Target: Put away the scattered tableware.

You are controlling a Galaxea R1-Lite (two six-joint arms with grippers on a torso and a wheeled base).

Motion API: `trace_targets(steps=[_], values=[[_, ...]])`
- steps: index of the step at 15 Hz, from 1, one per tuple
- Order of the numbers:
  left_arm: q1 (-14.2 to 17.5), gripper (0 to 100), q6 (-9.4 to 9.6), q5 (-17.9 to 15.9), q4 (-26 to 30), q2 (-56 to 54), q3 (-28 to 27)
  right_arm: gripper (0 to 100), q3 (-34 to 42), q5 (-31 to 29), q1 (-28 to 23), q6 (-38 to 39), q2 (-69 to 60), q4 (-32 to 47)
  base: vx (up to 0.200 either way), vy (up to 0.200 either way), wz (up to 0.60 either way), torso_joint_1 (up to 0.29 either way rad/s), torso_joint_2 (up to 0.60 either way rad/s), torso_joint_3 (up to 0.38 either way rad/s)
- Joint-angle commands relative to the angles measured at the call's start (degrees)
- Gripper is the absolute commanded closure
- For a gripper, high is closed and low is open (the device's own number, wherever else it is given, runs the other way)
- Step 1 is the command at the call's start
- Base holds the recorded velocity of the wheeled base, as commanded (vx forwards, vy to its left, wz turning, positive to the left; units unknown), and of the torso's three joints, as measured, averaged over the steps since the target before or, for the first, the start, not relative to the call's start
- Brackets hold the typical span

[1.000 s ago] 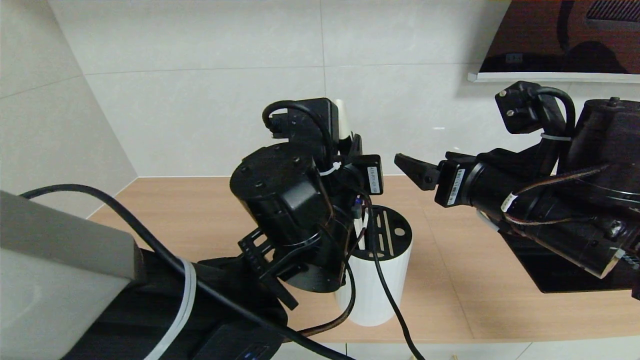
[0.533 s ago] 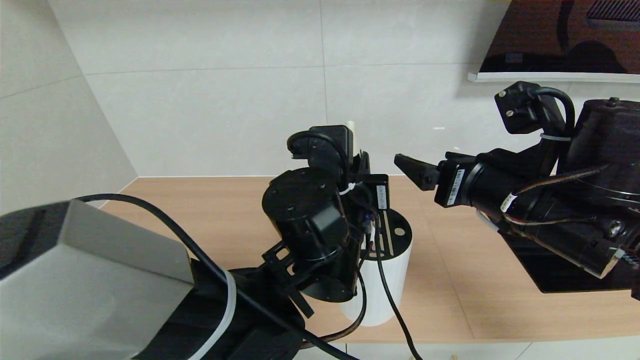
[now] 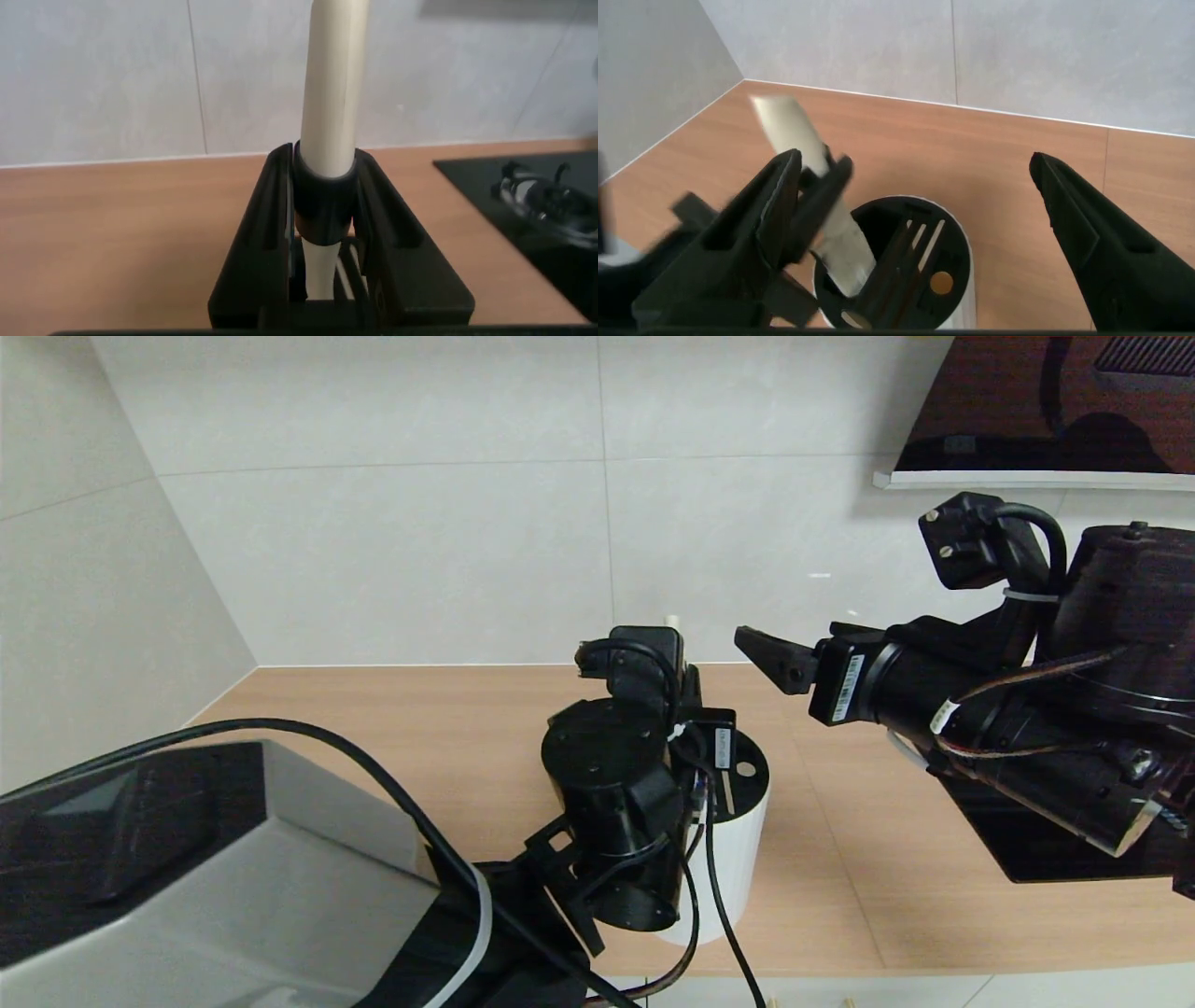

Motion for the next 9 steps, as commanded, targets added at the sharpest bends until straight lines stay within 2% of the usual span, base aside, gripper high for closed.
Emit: trace_targets(steps=[1, 9], values=[[-0.01, 100, -0.11, -0.15, -0.06, 0.97, 0.69, 0, -0.03, 0.03, 0.04, -0.01, 0.56, -0.03, 0.000, 0.000, 0.00, 0.000, 0.00, 0.000], [-0.01, 100, -0.47, -0.42, -0.15, 2.02, 1.83, 0, 0.14, -0.06, 0.04, -0.01, 1.00, -0.03, 0.000, 0.000, 0.00, 0.000, 0.00, 0.000]])
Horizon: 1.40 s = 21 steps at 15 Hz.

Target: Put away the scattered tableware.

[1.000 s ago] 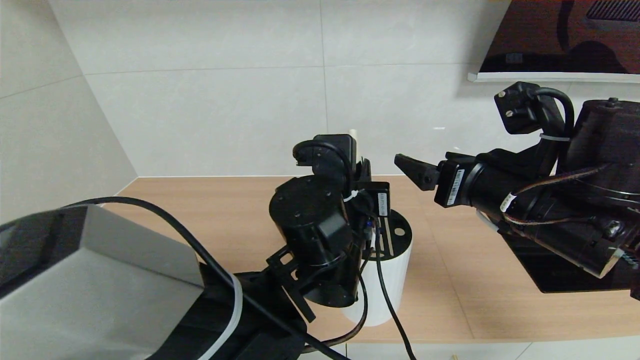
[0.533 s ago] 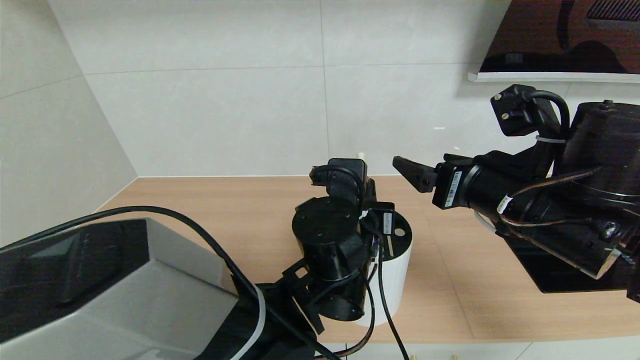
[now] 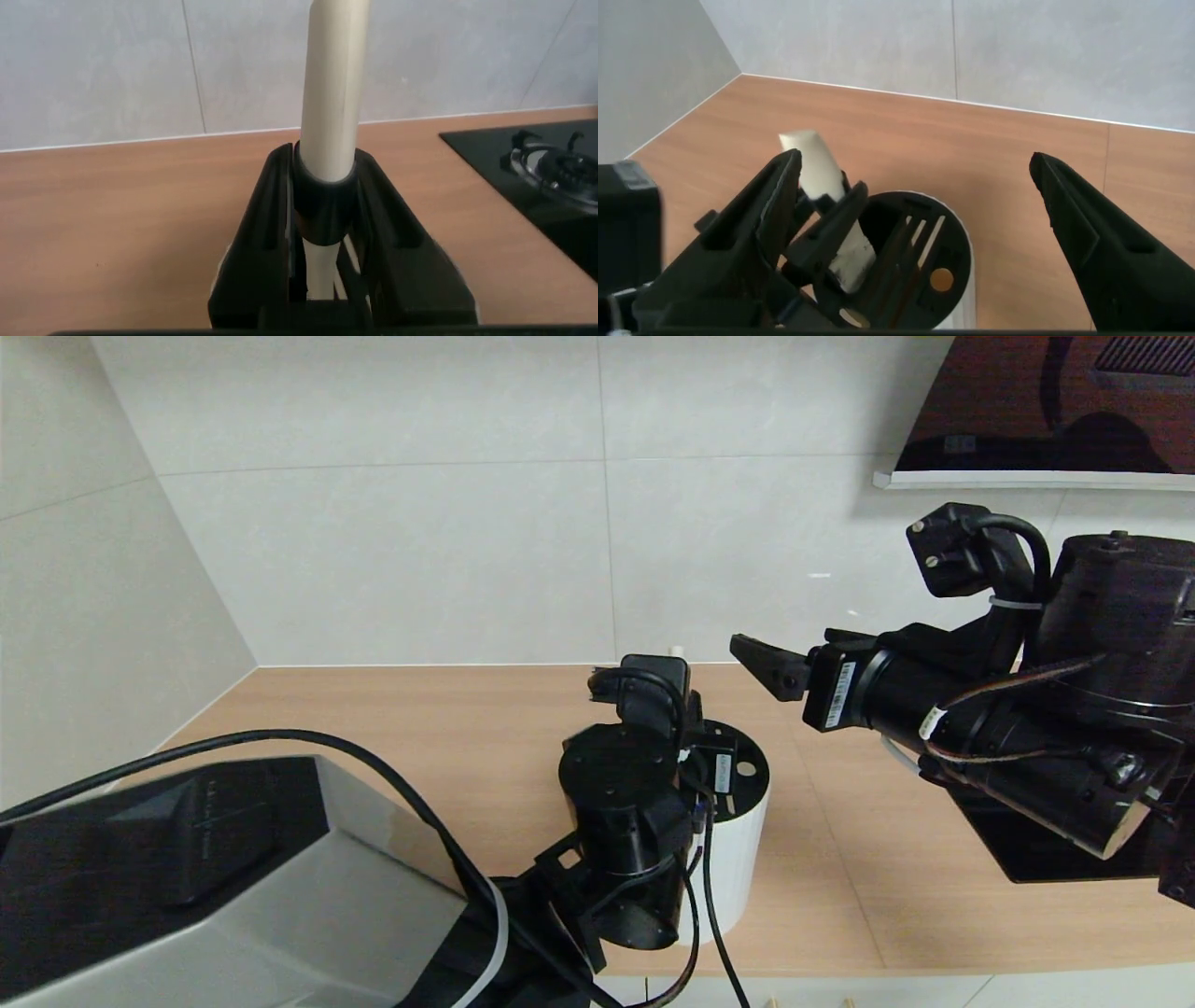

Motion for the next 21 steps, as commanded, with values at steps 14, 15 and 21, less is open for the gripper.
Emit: trace_targets(steps=[14, 15, 21], values=[[-0.01, 0, 0.00, -0.74, -0.68, 0.12, 1.17, 0, 0.01, 0.06, 0.04, -0.01, 0.06, -0.03, 0.000, 0.000, 0.00, 0.000, 0.00, 0.000], [0.08, 0, 0.00, -0.66, -1.65, -1.38, 1.96, 0, 0.01, -0.03, -0.05, -0.01, -0.12, -0.03, 0.000, 0.000, 0.00, 0.000, 0.00, 0.000], [5.26, 0, 0.44, -9.62, 0.37, -26.43, 14.00, 0, 0.45, -0.38, -1.46, -0.01, -4.16, -0.03, 0.000, 0.000, 0.00, 0.000, 0.00, 0.000]])
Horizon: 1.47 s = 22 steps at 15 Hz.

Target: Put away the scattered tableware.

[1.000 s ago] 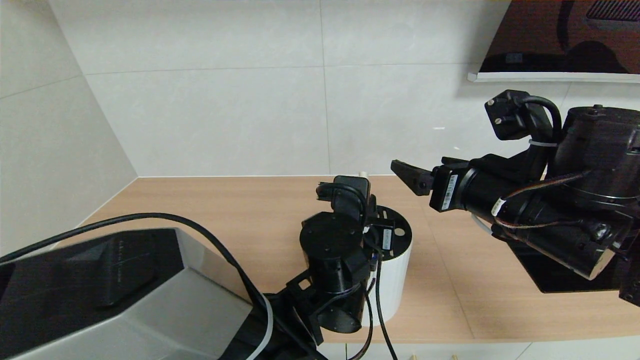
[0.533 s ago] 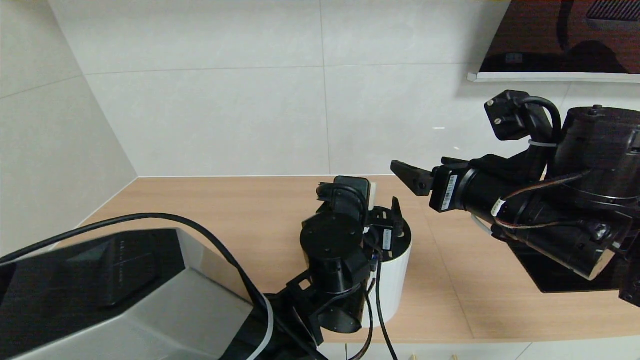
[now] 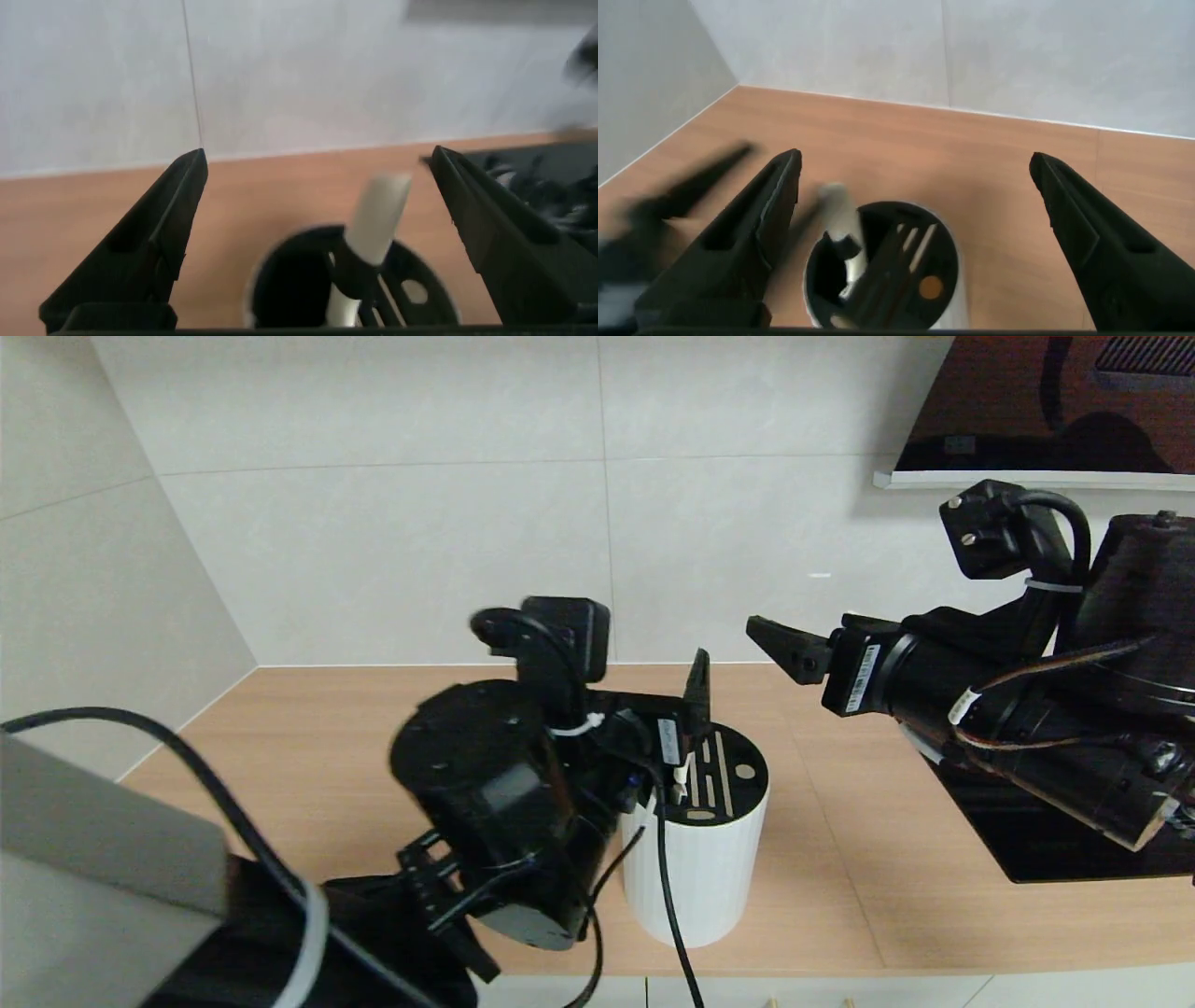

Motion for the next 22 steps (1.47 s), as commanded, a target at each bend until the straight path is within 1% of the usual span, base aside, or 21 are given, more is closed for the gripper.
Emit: trace_targets(steps=[1, 2, 3, 4, 5, 6, 7, 8, 9, 10, 11, 12, 13, 14, 15, 16, 17, 18, 19, 20, 22], values=[[6.49, 0, 0.28, -5.09, 2.82, -16.13, 4.82, 0, 1.04, -0.61, -1.31, -0.01, -3.28, -0.03, 0.000, 0.000, 0.00, 0.000, 0.00, 0.000], [9.91, 0, 0.19, -6.06, 3.18, -18.94, 5.17, 0, 1.57, -0.69, -2.72, -0.09, -4.51, -0.03, 0.000, 0.000, 0.00, 0.000, 0.00, 0.000], [14.84, 0, 0.19, -6.24, 3.18, -22.55, 7.10, 0, 2.27, -0.87, -4.48, -0.09, -6.53, -0.03, 0.000, 0.000, 0.00, 0.000, 0.00, 0.000], [19.49, 0, 0.19, -6.24, 3.26, -25.89, 10.27, 0, 3.33, -0.87, -5.71, -0.53, -8.11, -0.03, 0.000, 0.000, 0.00, 0.000, 0.00, 0.000], [22.92, 0, 0.19, -6.32, 3.26, -29.05, 13.96, 0, 5.44, -0.96, -7.64, -2.03, -9.69, -0.03, 0.000, 0.000, 0.00, 0.000, 0.00, 0.000], [26.09, 0, 0.19, -6.41, 3.70, -33.53, 18.27, 0, 10.80, -0.96, -9.40, -5.02, -13.47, -0.03, 0.000, 0.000, 0.00, 0.000, 0.00, 0.000], [28.20, 0, 0.28, -6.41, 5.46, -37.23, 20.55, 0, 14.75, -0.69, -10.01, -7.30, -16.99, -0.03, 0.000, 0.000, 0.00, 0.000, 0.00, 0.000], [28.55, 0, 0.28, -6.41, 6.69, -38.90, 21.17, 0, 15.90, -0.87, -10.54, -7.30, -18.39, -0.03, 0.000, 0.000, 0.00, 0.000, 0.00, 0.000], [28.55, 0, 0.37, -6.41, 12.49, -45.93, 22.75, 0, 19.06, -0.87, -12.83, -7.48, -22.88, -0.03, 0.000, 0.000, 0.00, 0.000, 0.00, 0.000], [28.55, 0, 0.37, -6.32, 22.86, -55.07, 23.19, 0, 20.64, -0.96, -15.55, -7.39, -27.80, 0.06, 0.000, 0.000, 0.00, 0.000, 0.00, 0.000], [28.46, 0, 0.37, -6.41, 30.51, -61.57, 22.75, 0, 22.14, -0.69, -18.28, -7.48, -30.87, 0.15, 0.000, 0.000, 0.00, 0.000, 0.00, 0.000], [28.81, 0, 0.46, -6.41, 40.00, -68.52, 21.52, 0, 23.54, -0.25, -21.53, -7.65, -34.74, 1.03, 0.000, 0.000, 0.00, 0.000, 0.00, 0.000], [30.48, 0, 0.46, -6.50, 48.70, -74.84, 20.11, 0, 24.16, 0.01, -23.29, -7.65, -39.22, 3.31, 0.000, 0.000, 0.00, 0.000, 0.00, 0.000], [32.41, 0, 0.46, -6.59, 55.38, -79.68, 18.62, 0, 24.16, 0.01, -23.90, -7.65, -43.88, 6.65, 0.000, 0.000, 0.00, 0.000, 0.00, 0.000], [33.91, 0, 0.46, -6.85, 61.97, -84.60, 16.68, 0, 23.89, 0.01, -23.99, -7.83, -50.21, 12.45, 0.000, 0.000, 0.00, 0.000, 0.00, 0.000], [36.72, 0, 0.55, -7.99, 66.81, -88.38, 15.10, 0, 22.66, 0.01, -23.99, -8.53, -56.54, 19.57, 0.000, 0.000, 0.00, 0.000, 0.00, 0.000], [38.74, 0, 1.16, -9.49, 69.88, -91.45, 14.22, 0, 21.43, 0.01, -24.34, -8.88, -61.46, 25.73, 0.000, 0.000, 0.00, 0.000, 0.00, 0.000], [40.32, 0, 2.92, -10.81, 72.61, -94.97, 13.61, 0, 20.55, 0.01, -25.75, -8.88, -66.21, 31.44, 0.000, 0.000, 0.00, 0.000, 0.00, 0.000], [41.91, 0, 3.80, -11.07, 74.54, -97.78, 13.17, 0, 20.11, 0.10, -27.68, -9.15, -70.07, 35.13, 0.000, 0.000, 0.00, 0.000, 0.00, 0.000], [43.58, 0, 4.06, -11.16, 76.04, -99.98, 12.73, 0, 20.11, 0.45, -29.17, -9.94, -73.41, 37.24, 0.000, 0.000, 0.00, 0.000, 0.00, 0.000], [44.72, 0, 4.15, -11.69, 77.80, -103.41, 12.55, 0, 20.29, 1.50, -31.81, -13.01, -80.01, 40.93, 0.000, 0.000, 0.00, 0.000, 0.00, 0.000]])
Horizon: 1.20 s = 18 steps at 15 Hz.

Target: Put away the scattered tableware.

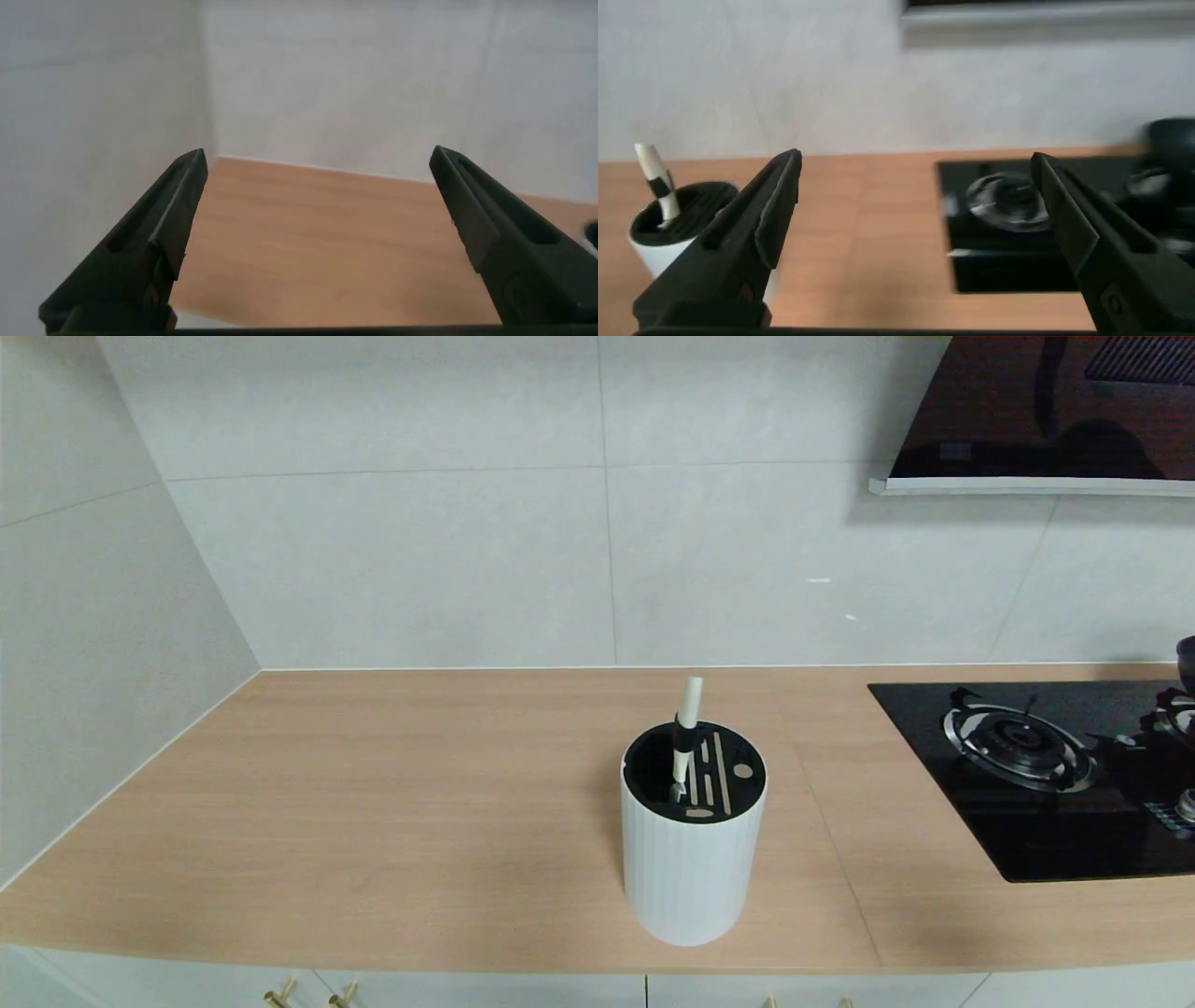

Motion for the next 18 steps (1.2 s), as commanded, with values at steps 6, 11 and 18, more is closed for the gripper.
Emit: trace_targets(steps=[6, 11, 18], values=[[7.49, 0, 0.09, -2.61, 4.15, -11.44, 1.28, 0, 1.48, 2.80, -11.87, -2.54, -18.55, 6.93, 0.000, 0.000, 0.00, 0.000, 0.00, 0.000], [7.76, 0, -0.26, -4.19, 5.29, -12.23, 12.71, 0, 17.39, 7.54, -12.31, -1.84, -19.87, 5.44, 0.000, 0.000, 0.00, 0.000, 0.00, 0.000], [7.76, 0, -0.35, -12.45, -8.86, -12.23, 32.57, 0, 28.20, 14.22, -12.31, 0.53, -19.87, 2.36, 0.000, 0.000, 0.00, 0.000, 0.00, 0.000]])
